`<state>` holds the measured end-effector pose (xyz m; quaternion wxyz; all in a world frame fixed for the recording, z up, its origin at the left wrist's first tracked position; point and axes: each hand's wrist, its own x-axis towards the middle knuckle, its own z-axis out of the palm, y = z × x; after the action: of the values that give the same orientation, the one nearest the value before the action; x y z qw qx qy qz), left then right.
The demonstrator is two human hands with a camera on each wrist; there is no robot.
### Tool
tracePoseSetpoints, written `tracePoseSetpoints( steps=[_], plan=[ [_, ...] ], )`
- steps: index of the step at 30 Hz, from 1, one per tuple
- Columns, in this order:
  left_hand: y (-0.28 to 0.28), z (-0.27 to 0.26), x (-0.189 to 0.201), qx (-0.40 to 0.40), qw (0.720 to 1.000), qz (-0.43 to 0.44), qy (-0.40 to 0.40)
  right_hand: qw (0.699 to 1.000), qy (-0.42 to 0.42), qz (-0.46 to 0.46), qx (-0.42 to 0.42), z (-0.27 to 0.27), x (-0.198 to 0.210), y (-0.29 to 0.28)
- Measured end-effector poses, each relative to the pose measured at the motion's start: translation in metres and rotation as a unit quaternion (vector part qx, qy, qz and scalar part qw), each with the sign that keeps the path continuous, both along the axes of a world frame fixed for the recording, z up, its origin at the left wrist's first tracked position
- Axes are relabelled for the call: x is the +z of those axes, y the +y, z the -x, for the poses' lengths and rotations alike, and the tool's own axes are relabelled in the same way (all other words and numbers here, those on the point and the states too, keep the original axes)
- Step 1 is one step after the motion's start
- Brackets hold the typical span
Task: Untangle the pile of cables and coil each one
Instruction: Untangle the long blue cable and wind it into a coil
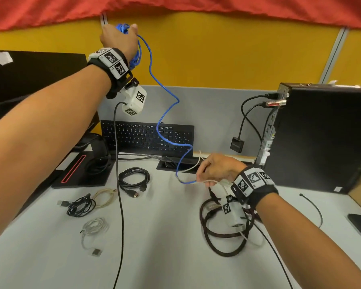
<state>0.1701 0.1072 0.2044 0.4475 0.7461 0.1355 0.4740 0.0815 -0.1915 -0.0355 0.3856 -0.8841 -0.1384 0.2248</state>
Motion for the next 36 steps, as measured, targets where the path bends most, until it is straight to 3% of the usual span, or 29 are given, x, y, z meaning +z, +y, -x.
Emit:
tracePoseSetpoints(
  steps=[4, 8, 11, 15, 21, 23, 25, 27, 29, 30, 34, 36],
  plan=[
    [-0.002, 0.004, -0.011, 0.005, 1.000, -0.007, -0.007, 0.978, -0.170, -0.070, -0.094, 0.000, 0.000, -0.003],
    [0.003, 0.002, -0.022, 0.031, 0.999, 0.011, 0.026, 0.977, -0.171, -0.122, -0.016, 0.011, 0.012, -0.011],
    [0.010, 0.003, -0.024, 0.050, 0.997, 0.015, 0.057, 0.987, -0.154, -0.015, 0.051, 0.015, 0.019, -0.017],
    [0.013, 0.006, -0.024, 0.042, 0.997, 0.037, 0.051, 0.964, -0.219, 0.146, 0.048, 0.009, 0.015, -0.017],
    [0.006, 0.002, -0.024, -0.011, 0.998, 0.053, 0.013, 0.928, -0.308, 0.210, 0.006, 0.002, -0.008, -0.012],
    [0.004, 0.005, -0.025, -0.033, 0.997, 0.073, -0.002, 0.926, -0.306, 0.221, -0.017, -0.002, -0.014, -0.010],
    [0.001, 0.010, -0.029, -0.068, 0.993, 0.098, -0.011, 0.950, -0.249, 0.184, -0.042, -0.006, -0.017, -0.008],
    [-0.004, 0.018, -0.039, -0.108, 0.988, 0.112, -0.012, 0.986, -0.140, 0.052, -0.069, -0.004, -0.016, -0.009],
    [-0.010, 0.028, -0.056, -0.138, 0.985, 0.106, -0.006, 0.988, -0.043, -0.115, -0.092, -0.006, -0.016, -0.008],
    [-0.014, 0.033, -0.067, -0.150, 0.984, 0.099, 0.003, 0.987, -0.047, -0.132, -0.080, -0.007, -0.015, -0.008],
    [-0.029, 0.044, -0.112, -0.180, 0.977, 0.101, 0.047, 0.992, -0.095, 0.077, 0.032, -0.012, 0.002, -0.009],
    [-0.039, 0.044, -0.128, -0.190, 0.973, 0.117, 0.052, 0.985, -0.168, 0.038, 0.012, -0.012, 0.015, -0.004]
  ],
)
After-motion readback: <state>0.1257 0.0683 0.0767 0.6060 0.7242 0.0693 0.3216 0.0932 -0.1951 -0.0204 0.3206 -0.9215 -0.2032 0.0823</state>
